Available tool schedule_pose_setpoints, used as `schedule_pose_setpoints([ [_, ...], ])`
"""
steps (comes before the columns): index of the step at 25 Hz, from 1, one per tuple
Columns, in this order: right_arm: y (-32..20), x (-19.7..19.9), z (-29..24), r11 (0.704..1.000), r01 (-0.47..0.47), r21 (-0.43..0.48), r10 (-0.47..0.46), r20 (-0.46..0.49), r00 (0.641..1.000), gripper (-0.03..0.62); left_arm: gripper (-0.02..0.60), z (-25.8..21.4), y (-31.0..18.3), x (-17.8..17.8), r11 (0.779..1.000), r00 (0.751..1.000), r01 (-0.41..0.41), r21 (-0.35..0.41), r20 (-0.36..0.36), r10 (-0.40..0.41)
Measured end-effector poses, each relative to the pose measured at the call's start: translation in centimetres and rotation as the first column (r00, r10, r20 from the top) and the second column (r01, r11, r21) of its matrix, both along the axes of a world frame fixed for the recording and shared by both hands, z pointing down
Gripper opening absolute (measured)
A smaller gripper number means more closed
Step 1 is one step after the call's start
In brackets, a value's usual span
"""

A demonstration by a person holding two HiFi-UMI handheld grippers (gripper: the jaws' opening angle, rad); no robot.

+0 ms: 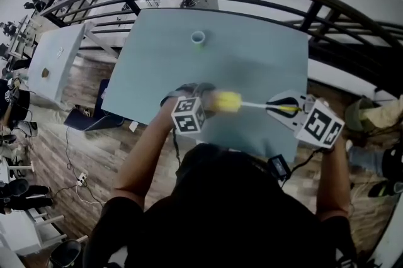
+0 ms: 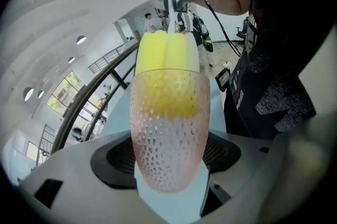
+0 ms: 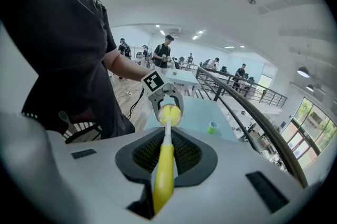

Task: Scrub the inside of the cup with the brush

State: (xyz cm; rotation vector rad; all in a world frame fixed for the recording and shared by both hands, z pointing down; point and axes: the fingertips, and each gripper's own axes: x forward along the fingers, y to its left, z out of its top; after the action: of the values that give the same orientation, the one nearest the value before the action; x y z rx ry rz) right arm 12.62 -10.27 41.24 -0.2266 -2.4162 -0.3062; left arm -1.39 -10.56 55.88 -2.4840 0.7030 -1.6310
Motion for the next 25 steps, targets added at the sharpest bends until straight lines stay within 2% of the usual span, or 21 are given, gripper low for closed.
schedule_pose_setpoints([
  [6, -0.1, -0.5, 0.0, 1.0, -0.024, -0.01, 0.024, -0.004, 1.0, 0.044, 0.351, -0.7, -0.5, 0.8, 1.0, 1.0, -0.015, 0.013, -0.009, 0.015],
  [12, 0.3, -2.4, 0.9, 0.999, -0.019, 0.037, 0.02, -0.034, 0.999, 0.044, 0.351, -2.4, -0.7, 2.7, 0.998, 0.998, -0.05, 0.038, -0.025, 0.051],
  [16, 0.2, -2.8, 1.1, 1.0, -0.017, 0.019, 0.017, -0.02, 1.0, 0.044, 0.351, -2.8, -1.3, 2.1, 0.997, 0.999, -0.038, 0.065, -0.011, 0.038],
  [25, 0.7, -2.1, -0.1, 1.0, 0.004, -0.005, -0.004, 0.015, 1.0, 0.044, 0.351, -1.6, -0.8, 0.8, 0.999, 1.0, -0.008, 0.039, -0.002, 0.008],
])
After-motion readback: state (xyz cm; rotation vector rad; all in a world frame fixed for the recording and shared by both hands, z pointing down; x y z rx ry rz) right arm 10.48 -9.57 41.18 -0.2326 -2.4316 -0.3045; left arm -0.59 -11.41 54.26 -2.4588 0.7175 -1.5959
